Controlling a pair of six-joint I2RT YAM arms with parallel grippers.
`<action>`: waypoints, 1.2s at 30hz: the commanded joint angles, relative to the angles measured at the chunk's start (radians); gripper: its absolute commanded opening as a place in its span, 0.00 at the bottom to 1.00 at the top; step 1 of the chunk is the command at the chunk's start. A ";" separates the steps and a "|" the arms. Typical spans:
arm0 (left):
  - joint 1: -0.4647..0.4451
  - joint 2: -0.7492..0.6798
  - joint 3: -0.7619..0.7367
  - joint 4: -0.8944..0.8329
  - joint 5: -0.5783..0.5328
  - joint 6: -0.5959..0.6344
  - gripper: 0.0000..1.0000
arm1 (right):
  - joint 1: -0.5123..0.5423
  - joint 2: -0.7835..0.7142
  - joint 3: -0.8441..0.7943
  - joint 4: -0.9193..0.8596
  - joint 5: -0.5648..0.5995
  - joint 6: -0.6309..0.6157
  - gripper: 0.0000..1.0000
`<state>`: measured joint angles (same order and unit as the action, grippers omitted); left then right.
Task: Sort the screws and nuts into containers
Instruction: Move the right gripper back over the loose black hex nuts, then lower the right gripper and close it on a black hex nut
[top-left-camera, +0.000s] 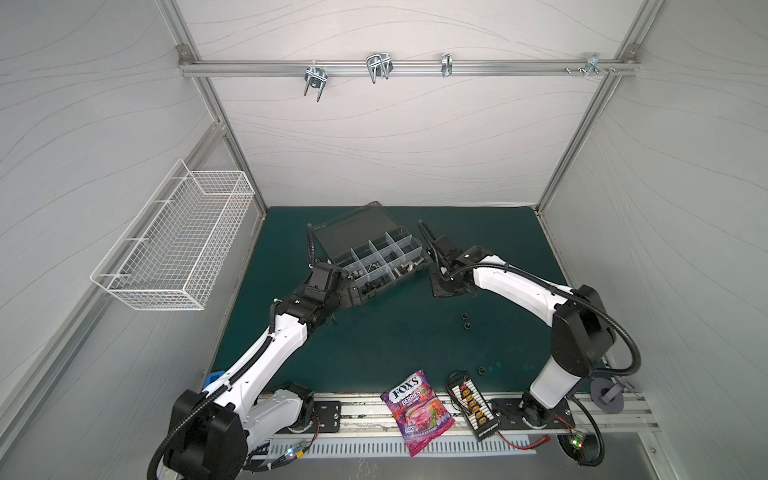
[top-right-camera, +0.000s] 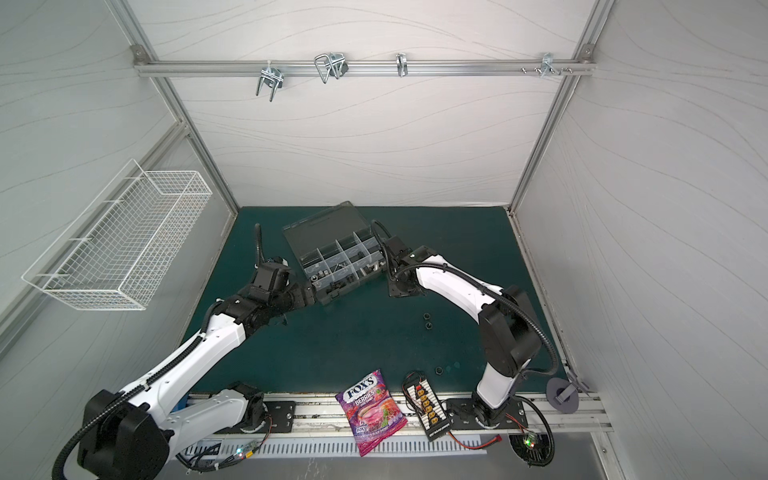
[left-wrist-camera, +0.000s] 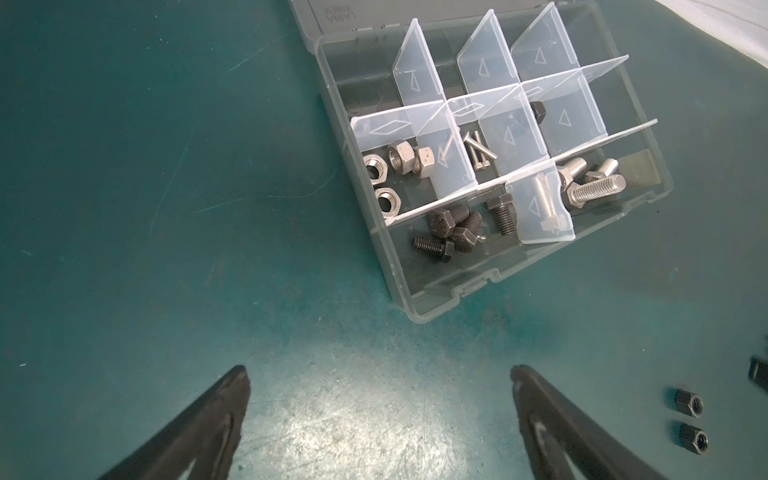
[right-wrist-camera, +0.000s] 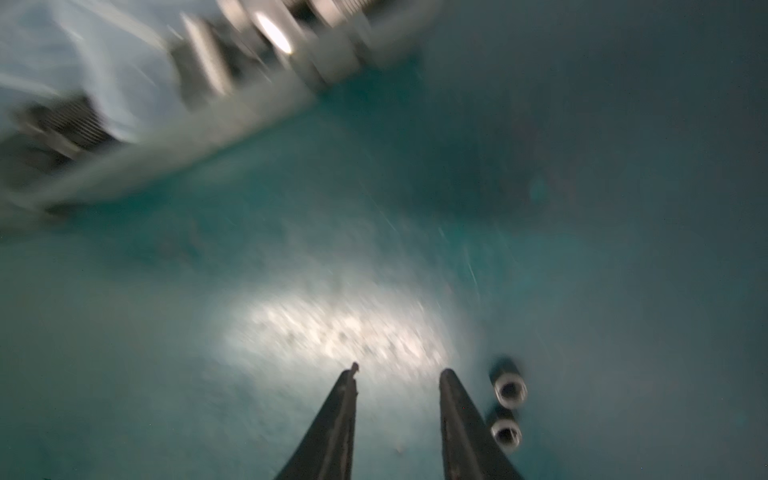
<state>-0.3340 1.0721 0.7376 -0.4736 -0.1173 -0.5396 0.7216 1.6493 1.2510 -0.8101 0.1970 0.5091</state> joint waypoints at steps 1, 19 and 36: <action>0.006 -0.010 0.031 0.004 0.000 -0.017 0.99 | 0.005 -0.104 -0.103 -0.107 0.029 0.126 0.36; 0.006 0.032 0.037 0.010 0.019 -0.016 0.99 | 0.007 -0.522 -0.516 -0.302 -0.087 0.370 0.56; 0.006 0.046 0.042 0.020 0.033 -0.023 0.99 | 0.007 -0.573 -0.558 -0.295 -0.173 0.396 0.61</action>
<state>-0.3340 1.1122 0.7376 -0.4717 -0.0883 -0.5514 0.7227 1.0695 0.6724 -1.0756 0.0357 0.8833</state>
